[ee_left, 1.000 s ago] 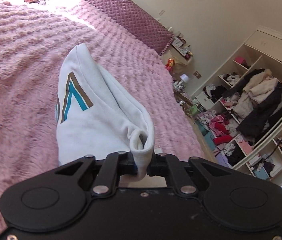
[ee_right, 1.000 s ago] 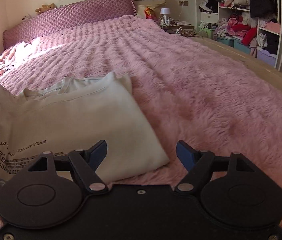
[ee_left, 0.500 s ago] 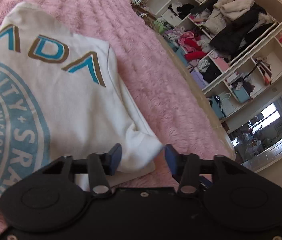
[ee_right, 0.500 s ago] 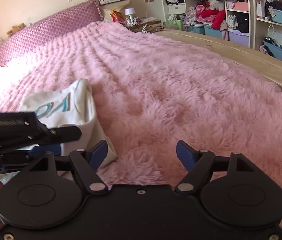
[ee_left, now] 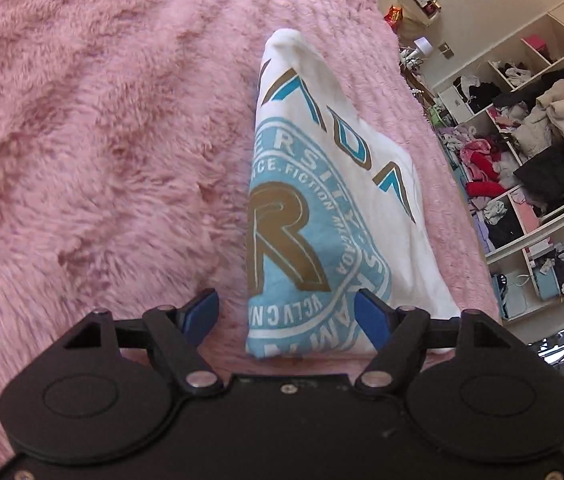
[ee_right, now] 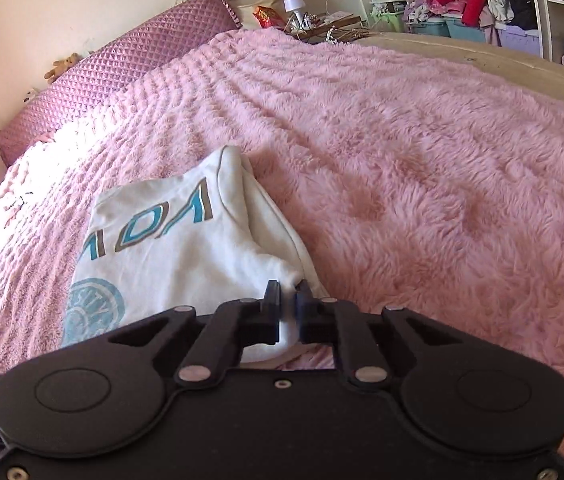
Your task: Fold small clothes
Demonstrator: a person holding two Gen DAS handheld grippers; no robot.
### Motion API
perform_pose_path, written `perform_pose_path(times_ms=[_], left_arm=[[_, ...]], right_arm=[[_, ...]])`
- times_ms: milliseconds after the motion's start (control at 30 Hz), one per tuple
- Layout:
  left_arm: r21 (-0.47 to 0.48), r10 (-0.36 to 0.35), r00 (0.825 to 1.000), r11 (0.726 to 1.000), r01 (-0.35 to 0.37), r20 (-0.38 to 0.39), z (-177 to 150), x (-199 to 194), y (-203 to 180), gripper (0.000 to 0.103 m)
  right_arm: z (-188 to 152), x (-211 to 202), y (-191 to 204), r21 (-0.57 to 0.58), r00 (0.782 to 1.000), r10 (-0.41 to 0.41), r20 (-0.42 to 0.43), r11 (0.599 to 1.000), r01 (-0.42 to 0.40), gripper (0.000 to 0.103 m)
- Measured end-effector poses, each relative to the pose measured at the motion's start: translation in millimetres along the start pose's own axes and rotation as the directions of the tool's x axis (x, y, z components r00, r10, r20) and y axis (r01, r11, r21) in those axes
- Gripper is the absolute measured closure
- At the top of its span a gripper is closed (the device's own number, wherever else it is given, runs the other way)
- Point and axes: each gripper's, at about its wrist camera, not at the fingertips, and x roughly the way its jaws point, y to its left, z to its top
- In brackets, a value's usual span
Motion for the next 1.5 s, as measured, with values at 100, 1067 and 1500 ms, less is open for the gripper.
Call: perform_pose_path(times_ms=[100, 1067, 1500], left_arm=[[0.012, 0.032, 0.999, 0.999, -0.032, -0.021, -7, 9, 1, 0.052], [-0.019, 0.078, 0.989, 0.997, -0.076, 0.123, 191, 121, -22, 0.089], [-0.011, 0.09, 0.981, 0.996, -0.09, 0.17, 183, 123, 8, 0.086]], right_arm=[[1, 1, -6, -0.012, 0.999, -0.043, -0.026, 0.999, 0.043, 0.096], [114, 190, 28, -0.098, 0.971, 0.195, -0.137, 0.973, -0.209, 0.078], [121, 214, 25, -0.045, 0.953, 0.231, -0.195, 0.969, -0.243, 0.086]])
